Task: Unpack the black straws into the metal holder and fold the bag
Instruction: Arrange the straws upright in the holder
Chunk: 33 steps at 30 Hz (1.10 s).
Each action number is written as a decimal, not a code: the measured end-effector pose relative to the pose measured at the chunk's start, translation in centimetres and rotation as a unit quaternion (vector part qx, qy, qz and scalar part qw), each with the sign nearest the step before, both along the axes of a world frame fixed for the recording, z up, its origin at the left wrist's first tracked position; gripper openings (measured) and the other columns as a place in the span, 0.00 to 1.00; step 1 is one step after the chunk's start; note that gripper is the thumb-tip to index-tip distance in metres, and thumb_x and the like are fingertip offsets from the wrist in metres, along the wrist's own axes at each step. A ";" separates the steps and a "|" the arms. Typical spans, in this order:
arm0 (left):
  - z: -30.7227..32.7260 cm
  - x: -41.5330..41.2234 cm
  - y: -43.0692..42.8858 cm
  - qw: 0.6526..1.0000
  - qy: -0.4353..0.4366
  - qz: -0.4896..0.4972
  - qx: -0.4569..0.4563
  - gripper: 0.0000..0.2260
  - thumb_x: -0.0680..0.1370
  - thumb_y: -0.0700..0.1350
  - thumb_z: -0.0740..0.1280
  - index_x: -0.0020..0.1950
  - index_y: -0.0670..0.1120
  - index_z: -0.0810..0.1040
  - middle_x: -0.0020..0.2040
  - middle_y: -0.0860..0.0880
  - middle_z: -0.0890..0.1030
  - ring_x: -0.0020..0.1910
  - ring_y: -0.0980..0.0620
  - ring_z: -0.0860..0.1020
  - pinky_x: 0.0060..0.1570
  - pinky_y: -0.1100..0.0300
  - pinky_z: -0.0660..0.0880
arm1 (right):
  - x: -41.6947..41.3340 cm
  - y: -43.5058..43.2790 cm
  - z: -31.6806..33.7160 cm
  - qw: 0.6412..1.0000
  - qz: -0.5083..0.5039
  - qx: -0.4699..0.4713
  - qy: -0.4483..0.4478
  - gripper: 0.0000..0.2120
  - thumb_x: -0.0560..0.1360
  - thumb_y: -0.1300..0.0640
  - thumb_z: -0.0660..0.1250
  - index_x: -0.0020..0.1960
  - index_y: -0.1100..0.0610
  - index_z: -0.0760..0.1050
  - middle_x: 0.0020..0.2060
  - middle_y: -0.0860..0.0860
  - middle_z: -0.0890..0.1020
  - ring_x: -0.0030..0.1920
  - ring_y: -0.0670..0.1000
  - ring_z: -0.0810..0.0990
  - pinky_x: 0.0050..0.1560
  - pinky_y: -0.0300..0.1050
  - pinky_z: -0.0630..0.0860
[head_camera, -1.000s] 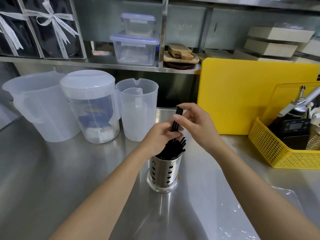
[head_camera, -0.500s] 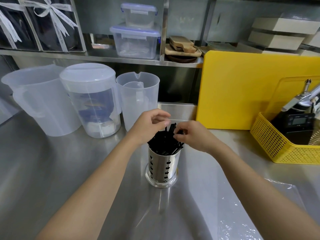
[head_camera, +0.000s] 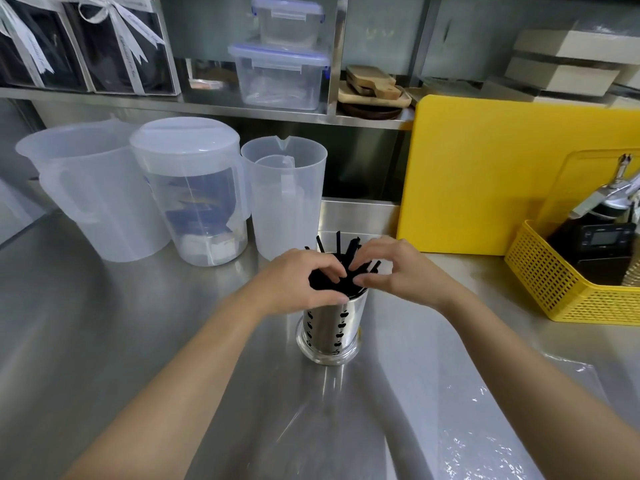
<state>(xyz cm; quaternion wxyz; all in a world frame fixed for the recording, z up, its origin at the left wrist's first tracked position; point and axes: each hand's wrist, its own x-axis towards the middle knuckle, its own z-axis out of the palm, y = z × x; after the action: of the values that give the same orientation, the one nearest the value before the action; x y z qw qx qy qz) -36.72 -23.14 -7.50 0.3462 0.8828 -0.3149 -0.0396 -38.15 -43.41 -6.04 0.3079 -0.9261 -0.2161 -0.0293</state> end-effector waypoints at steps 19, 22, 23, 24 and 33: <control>-4.0 0.0 -2.3 0.984 -0.169 0.058 0.025 0.05 0.75 0.49 0.65 0.45 0.50 0.78 0.38 0.57 0.77 0.45 0.57 0.75 0.62 0.68 0.50 | -1.6 1.2 -3.0 0.990 -0.056 -0.026 -0.127 0.06 0.69 0.54 0.71 0.43 0.55 0.82 0.42 0.42 0.81 0.49 0.50 0.75 0.52 0.47 0.56; -4.0 0.1 -2.4 0.987 -0.144 0.073 -0.021 0.05 0.75 0.51 0.65 0.46 0.52 0.78 0.38 0.57 0.78 0.43 0.63 0.68 0.63 0.69 0.50 | -1.6 1.3 -2.8 0.984 -0.071 -0.005 -0.161 0.04 0.70 0.55 0.71 0.41 0.56 0.82 0.39 0.43 0.81 0.47 0.52 0.75 0.49 0.43 0.52; -4.0 0.1 -2.4 0.987 -0.140 0.076 -0.036 0.04 0.75 0.51 0.66 0.46 0.52 0.78 0.40 0.57 0.80 0.43 0.65 0.65 0.61 0.71 0.50 | -1.6 1.4 -2.6 0.983 -0.078 0.000 -0.164 0.05 0.70 0.55 0.71 0.41 0.56 0.82 0.39 0.46 0.82 0.47 0.52 0.74 0.49 0.43 0.52; -3.8 0.2 -2.5 0.986 -0.136 0.079 -0.050 0.04 0.75 0.50 0.66 0.47 0.52 0.78 0.41 0.56 0.81 0.43 0.67 0.63 0.59 0.72 0.50 | -1.5 1.4 -2.3 0.983 -0.083 0.006 -0.166 0.05 0.71 0.55 0.70 0.41 0.57 0.82 0.39 0.49 0.82 0.47 0.51 0.74 0.49 0.43 0.53; -0.5 0.8 -2.6 0.978 0.000 0.049 -0.205 0.08 0.75 0.46 0.66 0.41 0.61 0.78 0.38 0.62 0.81 0.44 0.59 0.79 0.48 0.64 0.74 | -0.9 2.0 0.7 0.977 -0.110 0.134 -0.124 0.06 0.69 0.53 0.71 0.43 0.55 0.81 0.39 0.48 0.79 0.50 0.54 0.74 0.56 0.50 0.65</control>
<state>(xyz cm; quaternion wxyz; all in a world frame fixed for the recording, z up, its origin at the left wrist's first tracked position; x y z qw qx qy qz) -35.95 -25.76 -8.05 0.5214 0.8074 -0.2730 0.0425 -39.01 -41.42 -5.33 0.3945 -0.8839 -0.1438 -0.2060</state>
